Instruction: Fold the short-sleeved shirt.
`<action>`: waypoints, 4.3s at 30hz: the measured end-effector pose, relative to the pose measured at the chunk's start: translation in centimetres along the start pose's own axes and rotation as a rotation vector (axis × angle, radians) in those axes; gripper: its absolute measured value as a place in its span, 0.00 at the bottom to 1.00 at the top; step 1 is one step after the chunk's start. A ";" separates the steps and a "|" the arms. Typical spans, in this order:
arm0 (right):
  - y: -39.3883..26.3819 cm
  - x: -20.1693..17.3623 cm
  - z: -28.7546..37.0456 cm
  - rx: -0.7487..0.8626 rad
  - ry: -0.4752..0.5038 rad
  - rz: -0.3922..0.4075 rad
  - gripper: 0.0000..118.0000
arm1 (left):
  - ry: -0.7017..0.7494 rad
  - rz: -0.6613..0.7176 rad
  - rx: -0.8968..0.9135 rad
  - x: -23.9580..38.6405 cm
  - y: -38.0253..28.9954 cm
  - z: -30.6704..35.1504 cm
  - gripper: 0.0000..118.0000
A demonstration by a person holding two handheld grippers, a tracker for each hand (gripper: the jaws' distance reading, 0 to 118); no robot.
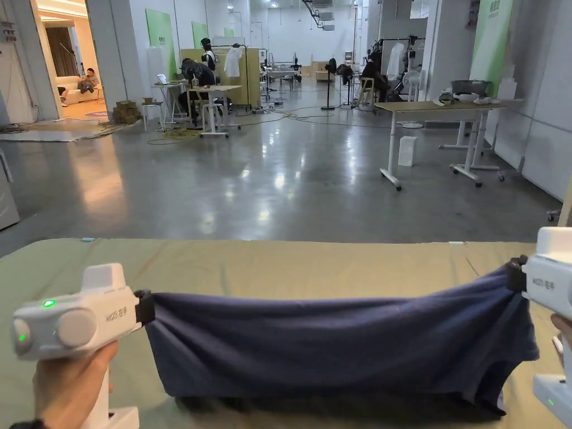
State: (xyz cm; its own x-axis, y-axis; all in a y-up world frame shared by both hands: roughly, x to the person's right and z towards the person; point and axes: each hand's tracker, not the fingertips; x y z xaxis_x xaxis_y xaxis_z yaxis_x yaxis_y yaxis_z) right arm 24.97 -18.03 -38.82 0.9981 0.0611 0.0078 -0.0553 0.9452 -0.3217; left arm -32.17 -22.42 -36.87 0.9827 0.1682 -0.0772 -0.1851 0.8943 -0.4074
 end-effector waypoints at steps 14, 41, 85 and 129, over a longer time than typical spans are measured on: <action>-21.0 2.6 20.7 -0.107 0.061 -0.165 0.02 | -0.030 0.024 -0.102 -6.7 -18.4 16.7 0.05; -35.2 4.2 26.7 -0.437 0.050 -0.340 0.69 | 0.006 0.192 -0.309 -10.0 -30.2 22.3 0.69; -19.5 -5.9 35.8 0.034 0.156 -0.057 0.00 | -0.044 -0.098 0.184 0.3 -16.4 34.9 0.00; -26.1 -1.7 34.9 -0.207 0.013 -0.166 0.00 | 0.053 -0.100 -0.428 -6.4 -30.8 18.0 0.07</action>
State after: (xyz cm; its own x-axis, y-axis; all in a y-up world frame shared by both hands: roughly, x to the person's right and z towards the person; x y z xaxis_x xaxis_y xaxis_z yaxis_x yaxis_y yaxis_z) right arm 23.73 -31.66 2.61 0.9934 -0.0949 0.0648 0.1147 0.8560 -0.5041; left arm -32.79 -43.58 -7.45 0.9965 0.0580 -0.0607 -0.0838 0.6510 -0.7544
